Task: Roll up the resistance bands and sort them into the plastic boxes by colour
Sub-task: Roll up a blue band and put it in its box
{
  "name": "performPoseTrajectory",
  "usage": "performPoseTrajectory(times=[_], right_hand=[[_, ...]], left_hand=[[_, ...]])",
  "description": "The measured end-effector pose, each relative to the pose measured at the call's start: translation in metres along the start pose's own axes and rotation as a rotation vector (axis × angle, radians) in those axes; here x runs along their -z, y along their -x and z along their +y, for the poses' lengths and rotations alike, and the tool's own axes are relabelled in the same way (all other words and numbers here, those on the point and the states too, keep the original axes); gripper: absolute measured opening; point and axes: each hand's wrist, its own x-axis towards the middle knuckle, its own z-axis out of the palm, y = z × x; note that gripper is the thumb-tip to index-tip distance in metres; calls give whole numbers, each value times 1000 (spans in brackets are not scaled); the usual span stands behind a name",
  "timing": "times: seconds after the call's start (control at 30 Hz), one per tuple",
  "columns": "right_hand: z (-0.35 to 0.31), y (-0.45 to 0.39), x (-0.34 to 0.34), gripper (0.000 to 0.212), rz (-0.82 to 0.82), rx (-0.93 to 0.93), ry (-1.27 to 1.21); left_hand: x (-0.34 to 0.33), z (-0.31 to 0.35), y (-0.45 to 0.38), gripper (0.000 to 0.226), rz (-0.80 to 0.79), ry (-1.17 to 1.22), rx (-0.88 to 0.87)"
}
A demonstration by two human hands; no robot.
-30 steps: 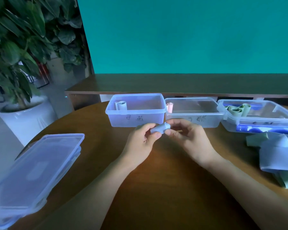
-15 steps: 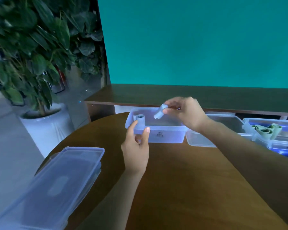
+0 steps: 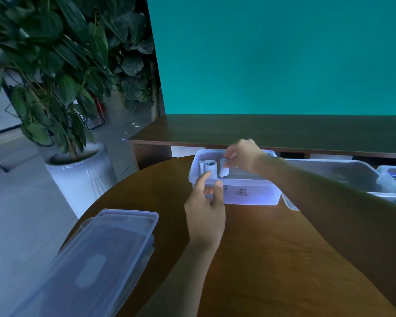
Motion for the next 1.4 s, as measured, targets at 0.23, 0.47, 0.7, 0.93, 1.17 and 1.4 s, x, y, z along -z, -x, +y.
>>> performPoseTrajectory(times=[0.23, 0.47, 0.7, 0.93, 1.17, 1.4], right_hand=[[-5, -6, -5, 25, -4, -3, -3], [-11, -7, -6, 27, -21, 16, 46], [-11, -9, -8, 21, -1, 41, 68], [-9, -10, -8, 16, -14, 58, 60], [-6, -7, -7, 21, -15, 23, -38], [0, -6, -4, 19, -17, -28, -85]], left_hand=[[0, 0, 2, 42, -40, 40, 1], [1, 1, 2, 43, -59, 63, 30], [1, 2, 2, 45, -74, 64, 44], [1, 1, 1, 44, -73, 63, 46], [1, 1, 1, 46, -79, 62, 33], [0, 0, 1, 44, -77, 66, 23]])
